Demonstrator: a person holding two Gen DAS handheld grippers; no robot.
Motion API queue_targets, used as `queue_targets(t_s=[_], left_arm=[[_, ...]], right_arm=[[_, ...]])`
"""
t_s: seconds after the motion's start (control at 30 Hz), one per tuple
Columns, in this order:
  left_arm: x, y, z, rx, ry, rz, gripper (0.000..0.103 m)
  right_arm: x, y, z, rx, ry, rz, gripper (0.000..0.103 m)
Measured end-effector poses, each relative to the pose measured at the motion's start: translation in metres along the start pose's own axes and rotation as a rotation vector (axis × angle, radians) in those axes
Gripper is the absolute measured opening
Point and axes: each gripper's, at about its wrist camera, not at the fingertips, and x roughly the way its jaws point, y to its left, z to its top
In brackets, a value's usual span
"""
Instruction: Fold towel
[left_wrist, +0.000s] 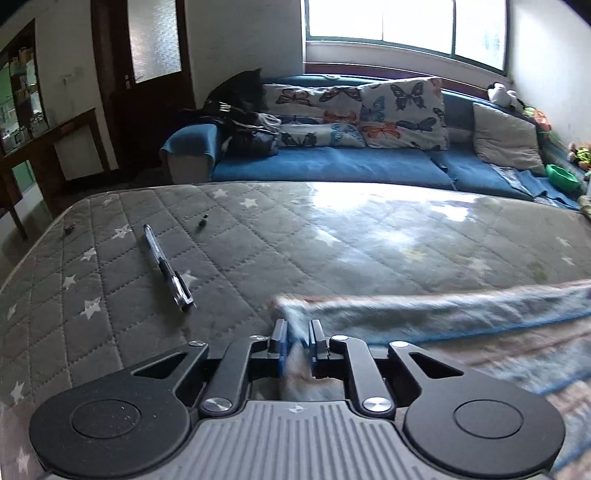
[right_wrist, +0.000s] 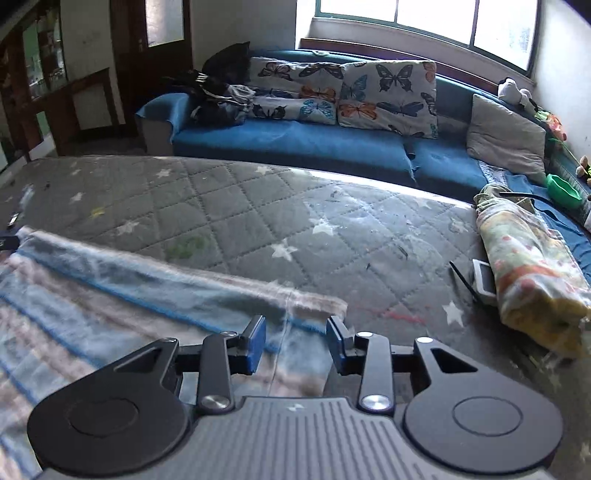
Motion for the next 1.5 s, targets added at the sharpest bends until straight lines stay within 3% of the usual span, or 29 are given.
queue_targets(t_s=[0.1,0.3,0.43,0.63,1.03,1.2,1.37,1.5], left_arm=[[-0.024,-0.012,-0.012,0.013,0.0,-0.059,0.035],[-0.073,-0.037,-0.051,0.091,0.009,-0.189,0.035],[-0.094,-0.044,-0.078,0.104,0.02,-0.223,0.035],[-0.112,-0.037,-0.114,0.092,0.037,-0.208,0.035],[-0.147,-0.011,-0.15,0.045,-0.026,-0.153,0.037],[-0.158,-0.003,-0.163,0.034,-0.039,-0.145,0.041],[-0.172,0.008,-0.172,0.006,-0.046,-0.128,0.047],[-0.181,0.027,-0.176,-0.054,-0.056,-0.087,0.047]], right_arm=[[-0.017,0.01,-0.012,-0.029,0.006,0.038,0.037],[-0.049,0.033,-0.04,-0.092,0.014,0.107,0.037],[-0.065,0.049,-0.063,-0.138,0.006,0.138,0.037],[-0.077,0.052,-0.1,-0.151,0.005,0.128,0.037],[-0.121,0.064,-0.14,-0.181,-0.054,0.081,0.038],[-0.133,0.088,-0.159,-0.202,-0.067,0.163,0.039],[-0.146,0.096,-0.186,-0.24,-0.07,0.148,0.044],[-0.157,0.083,-0.195,-0.194,-0.069,0.14,0.046]])
